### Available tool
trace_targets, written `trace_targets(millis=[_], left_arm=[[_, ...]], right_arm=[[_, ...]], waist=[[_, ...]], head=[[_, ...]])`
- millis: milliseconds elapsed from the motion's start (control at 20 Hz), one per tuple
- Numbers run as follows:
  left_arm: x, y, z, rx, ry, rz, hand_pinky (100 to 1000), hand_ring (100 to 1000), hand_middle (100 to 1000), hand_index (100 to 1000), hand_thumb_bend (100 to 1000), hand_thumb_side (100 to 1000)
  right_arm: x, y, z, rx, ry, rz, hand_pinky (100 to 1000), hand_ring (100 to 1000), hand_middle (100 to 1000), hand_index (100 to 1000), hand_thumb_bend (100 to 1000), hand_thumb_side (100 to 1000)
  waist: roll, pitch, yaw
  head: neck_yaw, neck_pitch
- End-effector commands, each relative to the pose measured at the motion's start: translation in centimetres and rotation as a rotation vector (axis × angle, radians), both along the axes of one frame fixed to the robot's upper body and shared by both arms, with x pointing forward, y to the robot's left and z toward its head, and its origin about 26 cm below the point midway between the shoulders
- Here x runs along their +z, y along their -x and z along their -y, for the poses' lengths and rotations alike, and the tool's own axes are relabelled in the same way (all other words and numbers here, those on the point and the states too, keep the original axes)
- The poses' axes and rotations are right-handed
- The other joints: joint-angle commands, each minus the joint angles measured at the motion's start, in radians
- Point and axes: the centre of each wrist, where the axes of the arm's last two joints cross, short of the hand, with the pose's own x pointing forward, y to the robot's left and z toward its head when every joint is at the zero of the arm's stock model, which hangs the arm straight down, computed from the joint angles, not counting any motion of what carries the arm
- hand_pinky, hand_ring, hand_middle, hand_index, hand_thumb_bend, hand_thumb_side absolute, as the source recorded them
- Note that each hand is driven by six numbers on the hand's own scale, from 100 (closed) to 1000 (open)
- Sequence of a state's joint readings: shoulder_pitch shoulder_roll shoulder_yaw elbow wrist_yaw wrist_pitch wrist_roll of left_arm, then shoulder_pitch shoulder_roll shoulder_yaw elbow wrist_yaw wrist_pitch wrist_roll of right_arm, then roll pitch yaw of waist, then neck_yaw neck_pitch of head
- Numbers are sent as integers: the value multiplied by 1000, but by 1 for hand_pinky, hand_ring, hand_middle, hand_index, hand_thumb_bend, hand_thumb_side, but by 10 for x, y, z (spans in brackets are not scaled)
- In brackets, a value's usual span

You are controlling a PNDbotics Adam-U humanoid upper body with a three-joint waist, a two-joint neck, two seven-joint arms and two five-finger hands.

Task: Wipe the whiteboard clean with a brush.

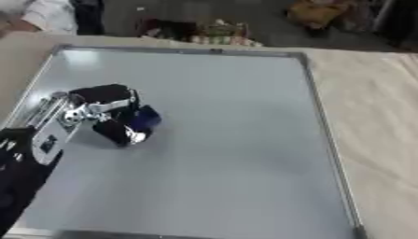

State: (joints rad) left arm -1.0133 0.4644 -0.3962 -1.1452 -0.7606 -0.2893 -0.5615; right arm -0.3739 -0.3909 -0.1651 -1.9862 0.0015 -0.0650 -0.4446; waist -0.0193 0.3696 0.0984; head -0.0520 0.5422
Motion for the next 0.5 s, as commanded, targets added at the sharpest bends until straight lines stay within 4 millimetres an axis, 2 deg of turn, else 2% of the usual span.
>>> trace_targets(millis=[50, 500], left_arm=[[22, 14, 3, -74, -24, 60, 394, 503, 259, 235, 122, 464], [28, 42, 22, -213, -89, 59, 388, 498, 252, 207, 133, 474]], right_arm=[[8, 3, 1, 0, 16, 25, 890, 865, 659, 868, 139, 1000], [9, 2, 0, 4, 18, 28, 891, 865, 659, 867, 137, 1000]], waist=[[3, -18, 0], [6, -16, 0]], head=[[-2, -5], [1, -9]])
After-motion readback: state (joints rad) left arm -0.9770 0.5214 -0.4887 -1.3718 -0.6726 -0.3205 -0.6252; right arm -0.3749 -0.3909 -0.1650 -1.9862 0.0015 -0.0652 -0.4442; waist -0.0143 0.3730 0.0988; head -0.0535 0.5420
